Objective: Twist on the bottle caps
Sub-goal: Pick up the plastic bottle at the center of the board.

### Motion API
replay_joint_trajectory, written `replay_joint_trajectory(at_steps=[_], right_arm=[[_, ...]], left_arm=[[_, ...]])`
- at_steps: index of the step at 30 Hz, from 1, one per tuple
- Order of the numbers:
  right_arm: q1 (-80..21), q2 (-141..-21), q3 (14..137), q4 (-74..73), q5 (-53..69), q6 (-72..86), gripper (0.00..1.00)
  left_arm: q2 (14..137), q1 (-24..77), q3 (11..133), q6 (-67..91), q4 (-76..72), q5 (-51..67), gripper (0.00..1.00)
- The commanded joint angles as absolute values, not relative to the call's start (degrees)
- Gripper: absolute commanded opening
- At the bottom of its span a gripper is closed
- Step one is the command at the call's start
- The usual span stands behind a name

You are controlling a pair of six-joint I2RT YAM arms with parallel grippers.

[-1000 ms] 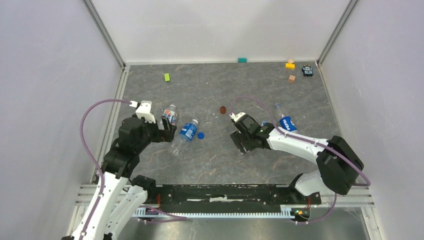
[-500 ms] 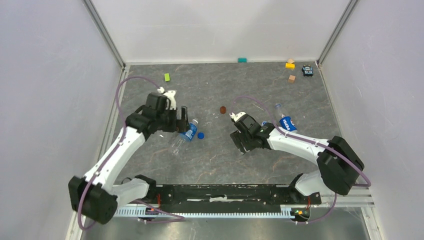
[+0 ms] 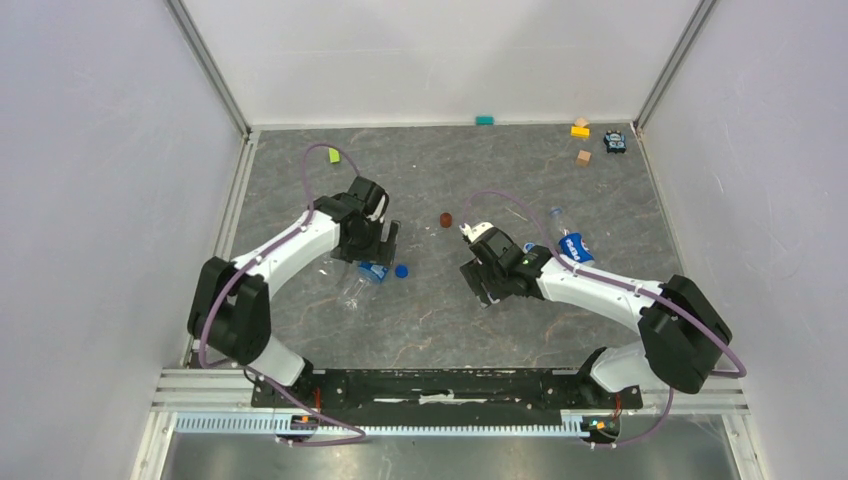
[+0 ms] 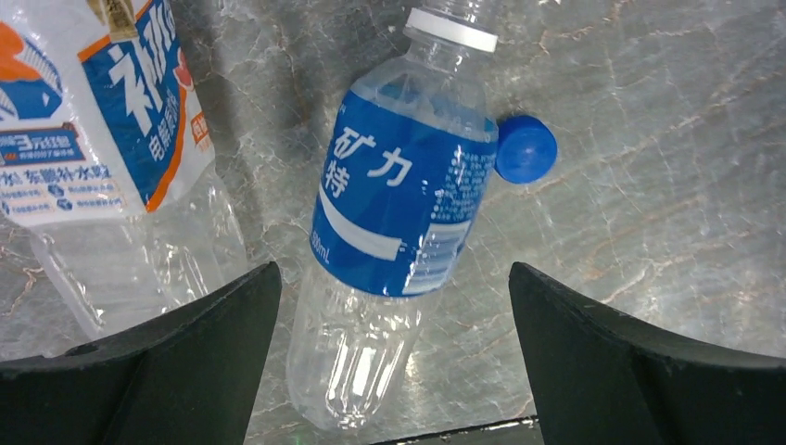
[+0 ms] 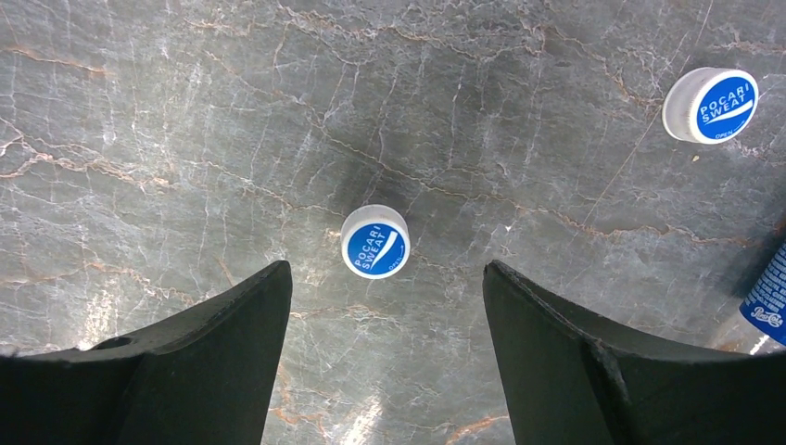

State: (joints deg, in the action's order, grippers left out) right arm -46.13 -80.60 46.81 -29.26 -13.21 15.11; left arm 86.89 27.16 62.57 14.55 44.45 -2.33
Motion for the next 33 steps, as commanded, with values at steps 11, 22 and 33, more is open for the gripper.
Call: replay_joint_trajectory(at_steps=[11, 22, 33], right_arm=[[-46.49, -77.30, 45.30, -27.62, -14.71, 14.69, 0.82], [-46.47, -77.54, 44.21, -26.15, -14.07, 14.72, 0.82], [-46.45, -77.13, 43.68, -25.42, -13.98, 14.80, 0.82]], left_arm=[[97.97, 29.67, 69.52, 14.19, 43.07, -7.24, 0.84], [100.53, 29.80, 69.43, 13.71, 43.09, -7.13, 0.81], [98.84, 30.50, 68.95, 13.45, 42.98, -7.13, 0.68]])
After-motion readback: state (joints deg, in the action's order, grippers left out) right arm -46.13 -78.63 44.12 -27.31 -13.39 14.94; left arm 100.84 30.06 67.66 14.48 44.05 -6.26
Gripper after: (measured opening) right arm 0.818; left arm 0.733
